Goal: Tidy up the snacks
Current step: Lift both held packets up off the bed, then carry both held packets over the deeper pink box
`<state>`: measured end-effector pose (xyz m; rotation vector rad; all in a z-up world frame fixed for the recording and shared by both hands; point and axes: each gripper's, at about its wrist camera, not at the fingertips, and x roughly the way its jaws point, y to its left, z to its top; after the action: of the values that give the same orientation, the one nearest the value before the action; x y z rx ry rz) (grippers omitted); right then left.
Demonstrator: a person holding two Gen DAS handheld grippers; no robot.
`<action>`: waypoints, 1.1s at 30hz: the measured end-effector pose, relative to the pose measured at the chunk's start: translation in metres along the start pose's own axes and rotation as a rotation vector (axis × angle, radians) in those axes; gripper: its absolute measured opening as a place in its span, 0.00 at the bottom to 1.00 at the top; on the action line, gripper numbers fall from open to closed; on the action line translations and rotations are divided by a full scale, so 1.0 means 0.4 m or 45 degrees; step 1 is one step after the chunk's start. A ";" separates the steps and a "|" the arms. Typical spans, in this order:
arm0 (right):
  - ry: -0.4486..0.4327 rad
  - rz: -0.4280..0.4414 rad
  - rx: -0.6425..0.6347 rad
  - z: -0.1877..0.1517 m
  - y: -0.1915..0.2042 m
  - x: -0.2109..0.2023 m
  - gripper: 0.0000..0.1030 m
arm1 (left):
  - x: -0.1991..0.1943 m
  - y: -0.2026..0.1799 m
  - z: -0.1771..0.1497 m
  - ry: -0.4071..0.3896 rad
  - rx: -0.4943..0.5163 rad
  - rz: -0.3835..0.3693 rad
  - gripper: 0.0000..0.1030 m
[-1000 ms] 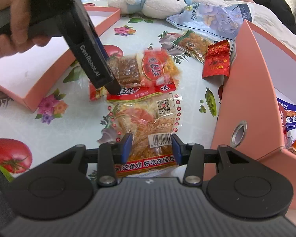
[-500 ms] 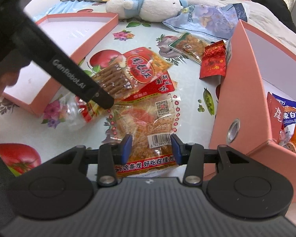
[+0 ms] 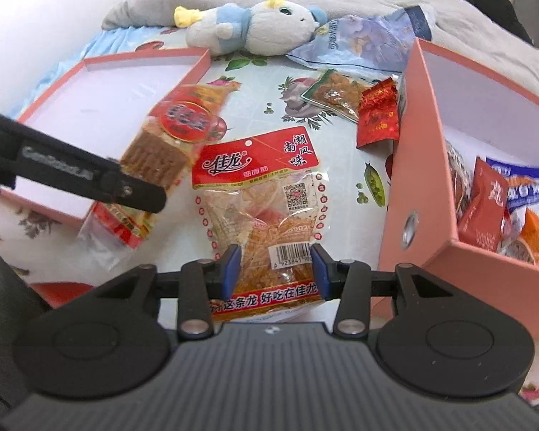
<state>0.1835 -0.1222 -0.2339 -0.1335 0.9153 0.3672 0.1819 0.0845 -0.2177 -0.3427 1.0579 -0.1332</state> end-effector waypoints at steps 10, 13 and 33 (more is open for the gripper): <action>-0.039 0.028 0.081 0.023 -0.007 -0.079 0.44 | -0.084 -0.008 -0.007 -0.093 -0.064 0.064 0.52; -0.062 0.033 0.091 0.035 -0.010 -0.109 0.44 | -0.110 -0.018 -0.013 -0.121 -0.076 0.059 0.52; -0.306 -0.027 0.166 0.145 -0.106 -0.336 0.44 | -0.318 -0.208 0.037 -0.365 -0.030 -0.027 0.52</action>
<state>0.1682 -0.1802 -0.0937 0.0207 0.6973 0.2953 0.1372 0.0437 -0.0774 -0.3823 0.7733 -0.0874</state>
